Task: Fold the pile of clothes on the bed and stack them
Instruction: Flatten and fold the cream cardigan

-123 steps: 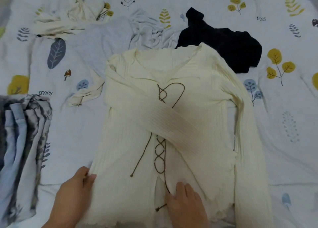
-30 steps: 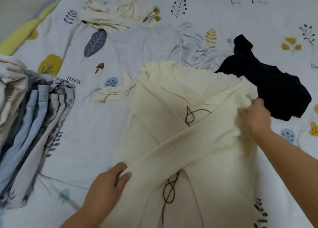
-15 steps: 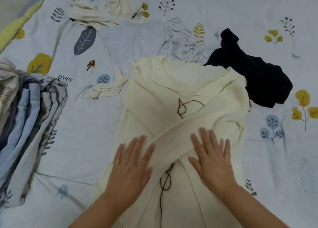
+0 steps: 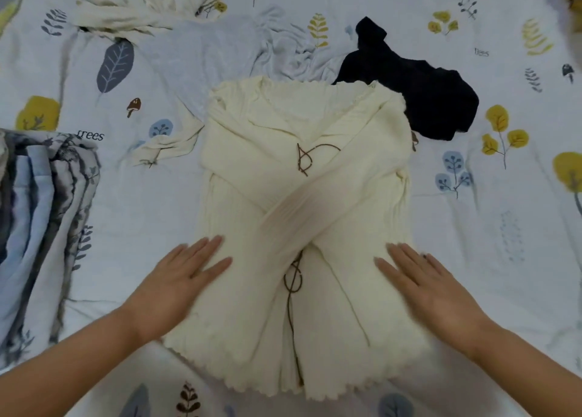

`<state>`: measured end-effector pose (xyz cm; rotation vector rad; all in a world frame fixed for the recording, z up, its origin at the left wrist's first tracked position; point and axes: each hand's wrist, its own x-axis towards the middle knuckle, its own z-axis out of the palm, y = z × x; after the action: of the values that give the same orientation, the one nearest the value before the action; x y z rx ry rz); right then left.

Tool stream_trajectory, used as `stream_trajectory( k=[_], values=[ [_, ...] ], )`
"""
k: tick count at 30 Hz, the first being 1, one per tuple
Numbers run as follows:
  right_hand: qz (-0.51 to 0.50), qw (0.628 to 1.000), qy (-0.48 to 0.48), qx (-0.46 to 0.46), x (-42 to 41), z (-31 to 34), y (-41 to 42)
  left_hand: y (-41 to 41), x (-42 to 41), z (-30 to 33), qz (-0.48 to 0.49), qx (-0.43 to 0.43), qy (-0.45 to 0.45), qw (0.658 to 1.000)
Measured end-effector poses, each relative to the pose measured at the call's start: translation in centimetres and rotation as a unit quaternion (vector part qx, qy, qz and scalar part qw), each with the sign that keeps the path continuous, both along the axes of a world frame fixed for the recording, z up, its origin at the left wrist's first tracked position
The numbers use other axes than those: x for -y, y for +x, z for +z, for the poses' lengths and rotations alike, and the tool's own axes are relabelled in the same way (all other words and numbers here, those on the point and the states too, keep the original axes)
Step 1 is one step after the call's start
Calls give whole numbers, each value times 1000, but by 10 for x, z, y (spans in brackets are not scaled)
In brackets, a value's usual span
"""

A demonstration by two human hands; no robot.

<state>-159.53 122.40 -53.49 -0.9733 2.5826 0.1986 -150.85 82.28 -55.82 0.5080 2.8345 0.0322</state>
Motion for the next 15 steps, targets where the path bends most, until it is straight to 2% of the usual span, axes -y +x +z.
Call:
stream_trajectory(
  k=[2, 5, 8, 12, 15],
  values=[
    [3, 999, 32, -4, -10, 2, 13, 8, 7, 0, -52, 13, -9, 999],
    [9, 999, 13, -41, -16, -3, 24, 13, 14, 2, -104, 34, -33, 993],
    [8, 998, -33, -48, -13, -3, 26, 11, 15, 6, -99, 41, 11, 994],
    [-66, 994, -83, 4, -4, 0, 24, 11, 9, 14, -63, 78, 59, 993],
    [-154, 974, -144, 77, -4, 6, 19, 4, 8, 18, 70, 148, 200, 966]
  ],
)
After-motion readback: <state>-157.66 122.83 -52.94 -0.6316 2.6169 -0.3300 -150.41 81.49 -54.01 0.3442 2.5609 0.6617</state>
